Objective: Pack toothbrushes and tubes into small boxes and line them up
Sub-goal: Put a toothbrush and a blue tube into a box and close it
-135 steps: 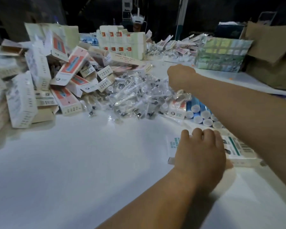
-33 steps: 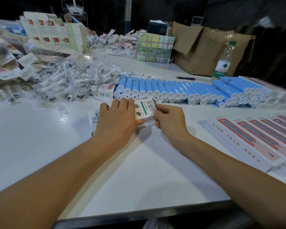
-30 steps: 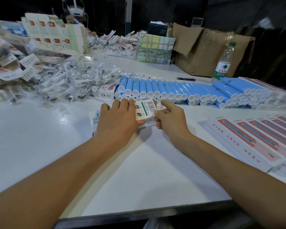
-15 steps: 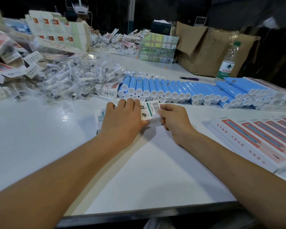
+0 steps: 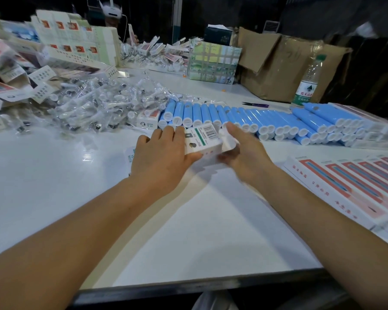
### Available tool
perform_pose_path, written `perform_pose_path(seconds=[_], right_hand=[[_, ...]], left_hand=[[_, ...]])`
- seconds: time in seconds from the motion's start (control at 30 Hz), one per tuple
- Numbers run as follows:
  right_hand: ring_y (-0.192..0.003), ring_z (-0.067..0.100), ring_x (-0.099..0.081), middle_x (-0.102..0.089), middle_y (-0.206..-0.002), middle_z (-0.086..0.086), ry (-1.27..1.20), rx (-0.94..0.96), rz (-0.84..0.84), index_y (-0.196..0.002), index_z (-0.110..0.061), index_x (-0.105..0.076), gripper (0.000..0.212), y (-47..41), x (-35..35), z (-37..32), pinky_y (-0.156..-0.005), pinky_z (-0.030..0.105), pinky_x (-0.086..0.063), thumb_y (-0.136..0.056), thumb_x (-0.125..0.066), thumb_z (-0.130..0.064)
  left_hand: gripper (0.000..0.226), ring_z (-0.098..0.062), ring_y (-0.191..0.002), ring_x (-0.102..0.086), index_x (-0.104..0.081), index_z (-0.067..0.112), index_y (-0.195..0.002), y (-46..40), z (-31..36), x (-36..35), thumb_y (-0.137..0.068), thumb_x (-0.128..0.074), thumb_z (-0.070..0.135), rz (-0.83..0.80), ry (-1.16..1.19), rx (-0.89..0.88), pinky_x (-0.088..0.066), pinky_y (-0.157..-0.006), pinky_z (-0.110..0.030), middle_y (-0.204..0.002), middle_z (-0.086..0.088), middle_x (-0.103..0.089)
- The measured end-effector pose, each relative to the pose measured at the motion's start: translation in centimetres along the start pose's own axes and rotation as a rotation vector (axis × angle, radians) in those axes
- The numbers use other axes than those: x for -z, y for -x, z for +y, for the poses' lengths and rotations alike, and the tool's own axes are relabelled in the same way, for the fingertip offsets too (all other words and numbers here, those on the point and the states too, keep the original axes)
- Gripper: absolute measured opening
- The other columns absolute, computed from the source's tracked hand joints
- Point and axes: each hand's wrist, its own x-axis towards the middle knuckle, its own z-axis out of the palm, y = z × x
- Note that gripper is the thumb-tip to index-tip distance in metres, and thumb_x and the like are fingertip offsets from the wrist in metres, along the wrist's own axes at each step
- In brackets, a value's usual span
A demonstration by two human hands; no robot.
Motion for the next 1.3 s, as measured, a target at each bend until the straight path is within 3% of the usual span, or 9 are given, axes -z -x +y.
perform_pose_path(seconds=[0.07, 0.17, 0.3, 0.37, 0.47, 0.63, 0.7, 0.87, 1.3], right_hand=[[-0.088, 0.031, -0.07, -0.071, -0.101, 0.018, -0.204, -0.2, -0.143, -0.115, -0.004, -0.057, 0.031, 0.3, -0.2, 0.2, -0.071, 0.044, -0.059, -0.089, -0.063, -0.019], [-0.076, 0.027, -0.072, -0.074, -0.084, 0.014, -0.027, -0.047, -0.204, -0.097, -0.001, -0.06, 0.008, 0.4, -0.6, 1.0, -0.06, 0.036, -0.058, -0.09, -0.059, -0.005], [-0.076, 0.022, -0.071, -0.072, -0.086, 0.009, 0.309, 0.148, -0.138, -0.088, -0.011, -0.063, 0.013, 0.6, -1.0, 2.0, -0.061, 0.036, -0.058, -0.092, -0.051, -0.007], [-0.086, 0.027, -0.067, -0.069, -0.092, 0.009, 0.567, 0.306, -0.042, -0.087, -0.012, -0.061, 0.014, 0.8, -1.3, 2.4, -0.073, 0.043, -0.057, -0.092, -0.048, -0.015], [-0.086, 0.026, -0.064, -0.066, -0.091, 0.007, 0.743, 0.469, 0.031, -0.09, -0.008, -0.056, 0.017, 1.3, -1.4, 2.6, -0.073, 0.041, -0.053, -0.093, -0.046, -0.022], [-0.076, 0.019, -0.072, -0.075, -0.082, 0.006, 0.055, 0.076, -0.241, -0.093, -0.01, -0.064, 0.03, 1.7, -1.1, 1.3, -0.071, 0.039, -0.059, -0.1, -0.037, -0.022], [-0.075, 0.018, -0.072, -0.075, -0.078, 0.006, -0.072, 0.049, -0.262, -0.095, -0.007, -0.059, 0.024, 1.5, -0.9, 1.0, -0.069, 0.038, -0.06, -0.1, -0.037, -0.013], [-0.072, 0.017, -0.072, -0.074, -0.071, 0.003, -0.084, 0.108, -0.216, -0.092, -0.009, -0.055, 0.02, 1.5, -1.1, 0.9, -0.071, 0.041, -0.06, -0.098, -0.036, -0.005], [-0.083, 0.022, -0.071, -0.074, -0.084, 0.009, 0.067, 0.125, -0.189, -0.091, -0.007, -0.064, 0.03, 1.2, -0.8, 0.8, -0.073, 0.041, -0.06, -0.093, -0.035, 0.0]], left_hand=[[0.08, -0.023, -0.116, -0.043, -0.026, 0.016, -0.142, 0.3, 0.6, 0.1, -0.082, -0.011, 0.065, 0.001, -0.01, -0.03, -0.033, -0.086, -0.036, -0.132, -0.004, -0.045], [0.086, -0.023, -0.115, -0.044, -0.025, 0.014, -0.143, 0.3, 1.0, 0.1, -0.077, -0.007, 0.067, -0.011, -0.055, -0.072, -0.034, -0.086, -0.036, -0.129, -0.003, -0.045], [0.078, -0.023, -0.112, -0.045, -0.026, 0.013, -0.14, 0.3, 1.1, -0.4, -0.086, -0.028, 0.069, -0.02, -0.103, -0.118, -0.034, -0.085, -0.036, -0.127, -0.003, -0.046], [0.081, -0.024, -0.111, -0.045, -0.024, 0.01, -0.14, 0.5, 1.5, -0.5, -0.086, -0.032, 0.071, 0.001, -0.136, -0.114, -0.034, -0.085, -0.037, -0.127, -0.004, -0.045], [0.08, -0.026, -0.112, -0.043, -0.02, 0.008, -0.141, 0.6, 1.7, -0.5, -0.09, -0.033, 0.068, 0.02, -0.167, -0.111, -0.033, -0.087, -0.039, -0.13, -0.007, -0.042], [0.076, -0.024, -0.111, -0.044, -0.021, 0.011, -0.14, 0.6, 1.1, -0.4, -0.088, -0.023, 0.067, 0.033, -0.163, -0.114, -0.032, -0.085, -0.037, -0.129, -0.005, -0.043], [0.075, -0.025, -0.111, -0.044, -0.025, 0.011, -0.14, 0.5, 1.0, -0.3, -0.086, -0.02, 0.064, 0.038, -0.144, -0.11, -0.033, -0.086, -0.037, -0.128, -0.005, -0.044], [0.078, -0.029, -0.105, -0.05, -0.039, 0.008, -0.136, 0.6, 0.7, 0.0, -0.082, -0.019, 0.06, 0.073, -0.09, -0.115, -0.037, -0.083, -0.041, -0.122, -0.009, -0.052], [0.075, -0.027, -0.111, -0.044, -0.027, 0.011, -0.141, 0.7, 0.7, -0.1, -0.087, -0.019, 0.062, 0.04, -0.155, -0.126, -0.033, -0.087, -0.04, -0.129, -0.007, -0.044]])
